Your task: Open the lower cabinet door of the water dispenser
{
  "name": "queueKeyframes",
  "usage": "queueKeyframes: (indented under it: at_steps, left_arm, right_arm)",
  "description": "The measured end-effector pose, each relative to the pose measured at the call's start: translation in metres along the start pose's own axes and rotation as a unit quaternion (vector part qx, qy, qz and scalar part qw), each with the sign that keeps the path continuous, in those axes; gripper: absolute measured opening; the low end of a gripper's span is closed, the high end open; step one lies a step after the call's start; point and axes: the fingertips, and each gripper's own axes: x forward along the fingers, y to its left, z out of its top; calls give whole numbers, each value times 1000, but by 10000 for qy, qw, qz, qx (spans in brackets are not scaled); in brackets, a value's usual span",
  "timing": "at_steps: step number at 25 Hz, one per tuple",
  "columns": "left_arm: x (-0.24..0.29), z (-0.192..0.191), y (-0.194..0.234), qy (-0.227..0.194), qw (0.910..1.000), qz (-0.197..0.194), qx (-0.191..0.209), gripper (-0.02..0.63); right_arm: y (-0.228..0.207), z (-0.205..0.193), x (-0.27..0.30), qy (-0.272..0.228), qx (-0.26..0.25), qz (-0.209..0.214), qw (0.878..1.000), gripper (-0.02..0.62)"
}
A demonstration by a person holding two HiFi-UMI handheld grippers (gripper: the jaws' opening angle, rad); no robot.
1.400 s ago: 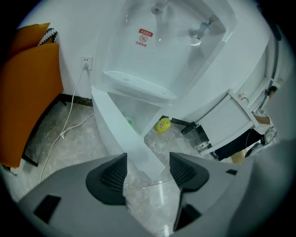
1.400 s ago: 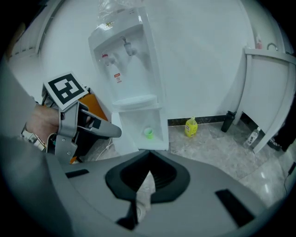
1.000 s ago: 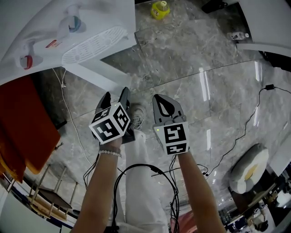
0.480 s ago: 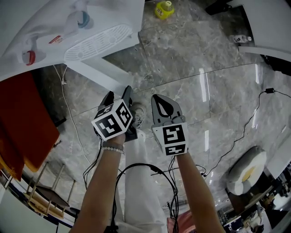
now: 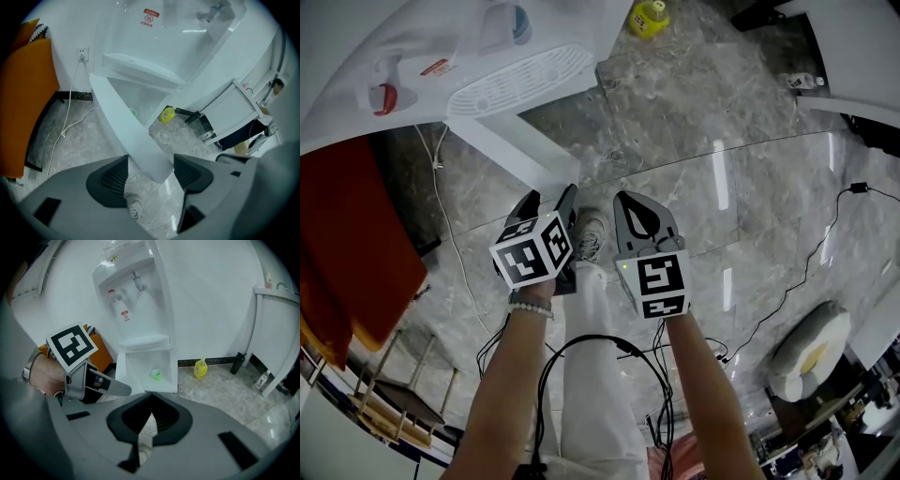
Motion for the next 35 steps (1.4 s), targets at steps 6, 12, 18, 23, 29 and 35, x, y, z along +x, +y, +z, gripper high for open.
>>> queueKeyframes:
  at_steps: [6, 12, 18, 23, 29, 35]
  left_arm:
    - [-8, -8, 13, 198, 9990, -271, 289, 314]
    - [-19, -20, 31, 403, 9968, -418, 553, 313]
    - [-34, -29, 54, 496, 9945, -443, 811, 314]
    - [-50, -34, 77, 346, 9892, -314, 1387, 313]
    - [-68, -42, 111, 335, 9914, -205, 1249, 307]
    - [-88, -38, 135, 143, 9771, 110, 2122, 251]
  right_arm:
    - [18, 4, 5, 6, 11, 2, 10000, 3]
    - [38, 10, 10, -7, -53, -29, 10000, 3]
    - [64, 13, 17, 14, -181, 53, 9998, 3]
    - [87, 15, 20, 12, -262, 92, 9996, 3]
    - [111, 14, 23, 76, -337, 136, 9993, 3]
    - [125, 12, 26, 180, -441, 121, 9988, 3]
